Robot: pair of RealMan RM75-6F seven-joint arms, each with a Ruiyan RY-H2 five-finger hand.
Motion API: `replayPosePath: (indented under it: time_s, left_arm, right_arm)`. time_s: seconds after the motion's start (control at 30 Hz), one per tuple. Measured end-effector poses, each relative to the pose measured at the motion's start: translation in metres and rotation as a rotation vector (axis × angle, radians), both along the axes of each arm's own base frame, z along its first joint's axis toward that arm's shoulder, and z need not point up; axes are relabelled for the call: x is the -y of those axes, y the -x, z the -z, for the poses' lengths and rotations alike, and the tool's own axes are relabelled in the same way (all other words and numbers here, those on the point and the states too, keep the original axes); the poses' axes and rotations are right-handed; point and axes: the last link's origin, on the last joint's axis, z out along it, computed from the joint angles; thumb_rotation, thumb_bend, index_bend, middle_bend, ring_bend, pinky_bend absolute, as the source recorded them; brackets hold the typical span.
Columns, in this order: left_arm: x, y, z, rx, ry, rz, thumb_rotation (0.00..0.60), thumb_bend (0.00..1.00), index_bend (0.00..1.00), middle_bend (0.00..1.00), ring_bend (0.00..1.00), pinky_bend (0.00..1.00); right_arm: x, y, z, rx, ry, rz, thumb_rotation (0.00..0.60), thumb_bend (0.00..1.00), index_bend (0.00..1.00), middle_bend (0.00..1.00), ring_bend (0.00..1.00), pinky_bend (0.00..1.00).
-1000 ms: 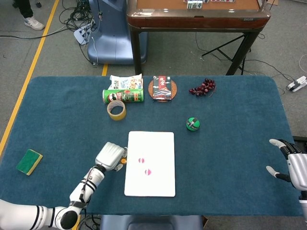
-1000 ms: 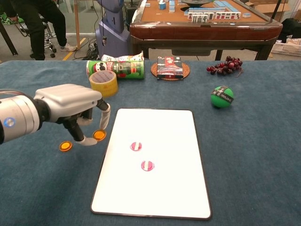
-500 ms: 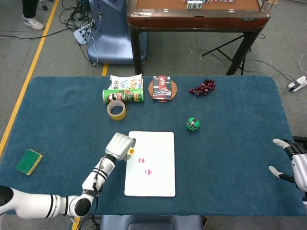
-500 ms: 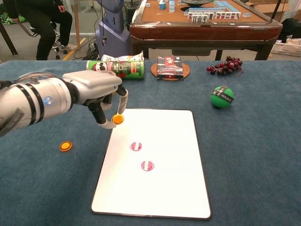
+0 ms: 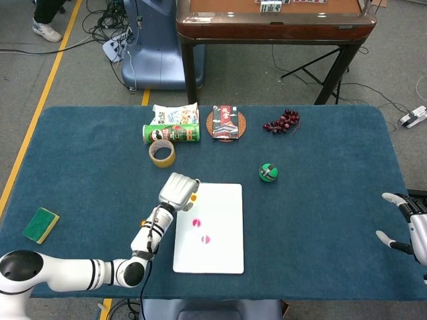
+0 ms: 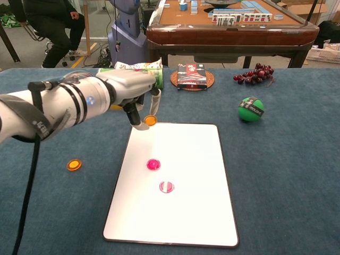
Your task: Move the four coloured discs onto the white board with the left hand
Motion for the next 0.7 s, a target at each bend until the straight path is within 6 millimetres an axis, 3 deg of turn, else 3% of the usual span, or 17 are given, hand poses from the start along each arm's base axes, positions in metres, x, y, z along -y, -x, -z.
replayPosePath:
  time_s: [0.7]
  left_arm:
    - [-0.004, -0.033, 0.037, 0.004, 0.025, 0.041, 0.600, 0.27, 0.58, 1.00, 1.00, 1.00]
  right_arm:
    - [-0.001, 0.002, -0.004, 0.019, 0.004, 0.001, 0.600, 0.00, 0.25, 0.28, 0.29, 0.48]
